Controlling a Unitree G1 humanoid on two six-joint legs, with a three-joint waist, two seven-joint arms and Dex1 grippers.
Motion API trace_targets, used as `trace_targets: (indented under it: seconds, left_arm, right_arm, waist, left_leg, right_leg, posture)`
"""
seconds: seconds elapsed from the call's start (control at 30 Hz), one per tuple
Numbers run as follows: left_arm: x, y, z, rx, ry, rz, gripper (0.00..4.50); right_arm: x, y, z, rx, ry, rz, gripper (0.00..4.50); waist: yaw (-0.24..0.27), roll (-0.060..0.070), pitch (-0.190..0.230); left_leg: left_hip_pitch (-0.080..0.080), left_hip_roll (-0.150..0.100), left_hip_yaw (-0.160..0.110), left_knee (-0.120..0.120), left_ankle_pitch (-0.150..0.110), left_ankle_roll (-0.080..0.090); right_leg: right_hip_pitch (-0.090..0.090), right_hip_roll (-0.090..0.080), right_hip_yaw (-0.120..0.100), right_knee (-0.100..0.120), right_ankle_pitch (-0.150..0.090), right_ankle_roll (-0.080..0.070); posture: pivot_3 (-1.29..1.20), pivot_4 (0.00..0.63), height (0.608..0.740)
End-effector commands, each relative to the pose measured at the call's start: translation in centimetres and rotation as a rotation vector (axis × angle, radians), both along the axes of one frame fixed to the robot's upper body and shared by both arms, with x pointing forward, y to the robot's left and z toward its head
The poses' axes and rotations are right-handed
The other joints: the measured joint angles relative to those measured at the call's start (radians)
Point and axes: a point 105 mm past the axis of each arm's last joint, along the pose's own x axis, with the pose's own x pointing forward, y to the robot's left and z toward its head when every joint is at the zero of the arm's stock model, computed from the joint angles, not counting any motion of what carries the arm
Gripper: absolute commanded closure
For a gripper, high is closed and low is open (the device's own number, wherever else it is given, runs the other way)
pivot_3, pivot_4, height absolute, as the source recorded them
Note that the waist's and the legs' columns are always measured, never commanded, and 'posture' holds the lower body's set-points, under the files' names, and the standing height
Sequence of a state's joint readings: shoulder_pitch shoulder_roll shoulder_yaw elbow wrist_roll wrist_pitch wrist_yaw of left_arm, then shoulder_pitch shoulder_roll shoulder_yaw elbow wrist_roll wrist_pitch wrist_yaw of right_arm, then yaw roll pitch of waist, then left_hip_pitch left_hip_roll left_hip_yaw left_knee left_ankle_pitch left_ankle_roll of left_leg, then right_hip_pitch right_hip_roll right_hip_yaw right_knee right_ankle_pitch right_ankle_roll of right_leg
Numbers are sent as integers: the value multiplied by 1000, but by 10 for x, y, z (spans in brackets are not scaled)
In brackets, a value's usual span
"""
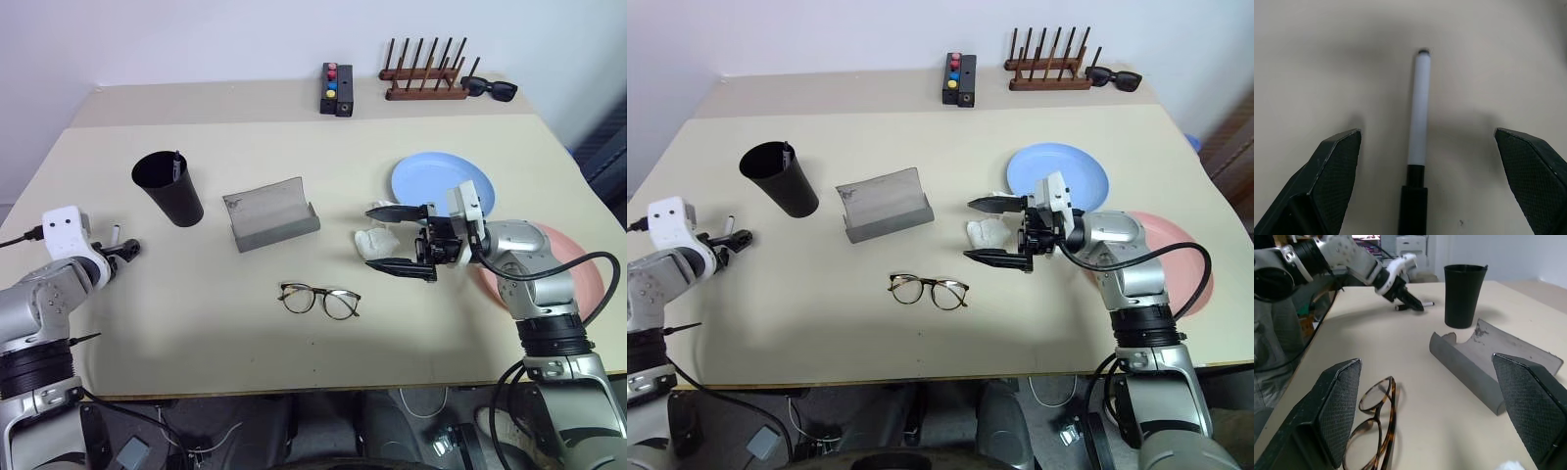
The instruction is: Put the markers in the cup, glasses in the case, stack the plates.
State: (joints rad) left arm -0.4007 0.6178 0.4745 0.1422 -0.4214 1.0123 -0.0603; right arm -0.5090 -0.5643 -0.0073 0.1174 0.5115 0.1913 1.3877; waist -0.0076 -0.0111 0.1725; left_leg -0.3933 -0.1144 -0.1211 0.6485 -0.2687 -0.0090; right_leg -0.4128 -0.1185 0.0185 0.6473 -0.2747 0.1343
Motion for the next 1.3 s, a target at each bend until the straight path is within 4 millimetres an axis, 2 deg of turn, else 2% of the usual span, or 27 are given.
trace_targets:
  seconds: [0.03, 0.1, 0.2, 0.43, 0.7, 0.87, 0.93, 1.03, 1.13, 1.2, 1.3]
  left_arm:
    - [5, 2, 0, 18, 9, 37, 72]
    - [6, 1, 0, 39, 31, 45, 72]
    - [6, 2, 0, 21, 32, 50, 862]
    - [2, 5, -3, -30, 49, 80, 4350]
    - [-8, 9, -1, -52, 48, 108, 4350]
    - [-8, 8, 8, -42, -7, 116, 4350]
    - [-5, 9, 22, -18, -117, 131, 4350]
    - [-17, 27, 69, 163, -385, 266, 4350]
    - [-25, 24, 93, 196, -513, 226, 4350]
    - [-34, 34, 113, 226, -627, 285, 4350]
    - [-39, 50, 128, 252, -732, 383, 4350]
  right_arm:
    - [-2, 6, 12, 20, -55, 23, 133]
    - [-2, 6, 13, 21, -59, 22, 133]
    - [-2, 4, 14, 22, -63, 14, 133]
    - [-2, 0, 14, 22, -62, -2, 133]
    - [-1, 0, 13, 27, -58, -4, 133]
    - [1, 1, 13, 31, -60, -6, 133]
    - [2, 1, 13, 32, -62, -7, 133]
    - [3, 1, 14, 35, -67, -10, 133]
    - [5, 0, 17, 41, -71, -15, 133]
    - [7, -1, 20, 56, -71, -24, 133]
    - [9, -1, 21, 66, -77, -33, 133]
  waist:
    - [0, 0, 0]
    - [0, 0, 0]
    - [-2, 0, 0]
    - [-4, 0, 0]
    - [-6, 0, 0]
    - [-5, 0, 0]
    - [-4, 0, 0]
    - [-3, -1, 0]
    - [-3, -2, 0]
    - [-3, -2, 0]
    - [-1, -2, 0]
  left_leg:
    - [0, 0, 0, 0, 0, 0]
    - [0, 0, 0, 0, 0, 0]
    - [0, 0, 0, 0, 0, 0]
    - [0, 0, 0, 0, 0, 0]
    - [0, 0, 0, 0, 0, 0]
    - [0, 0, 0, 0, 0, 0]
    - [0, 0, 0, 0, 0, 0]
    - [0, 0, 0, 0, 0, 0]
    - [0, 1, 1, 0, 0, 0]
    - [0, 0, 1, 0, 0, 0]
    - [0, 0, 1, 0, 0, 0]
  right_leg:
    - [0, 0, 0, 0, 0, 0]
    - [0, 0, 0, 0, 0, 0]
    - [0, 0, 0, 0, 0, 0]
    - [0, 0, 0, 0, 0, 0]
    - [0, 0, 0, 0, 0, 0]
    - [0, 0, 0, 0, 0, 0]
    - [0, 0, 0, 0, 0, 0]
    - [0, 0, 0, -1, 0, 0]
    - [0, 0, 0, -1, 0, 0]
    - [0, 0, 0, -1, 0, 0]
    - [0, 0, 0, -1, 0, 0]
  posture:
    - [0, 150, 740]
    - [0, 150, 740]
    - [0, 150, 740]
    - [0, 150, 740]
    - [0, 150, 740]
    - [0, 150, 740]
    - [0, 150, 740]
    - [0, 150, 740]
    - [0, 150, 740]
    - [0, 150, 740]
    - [0, 150, 740]
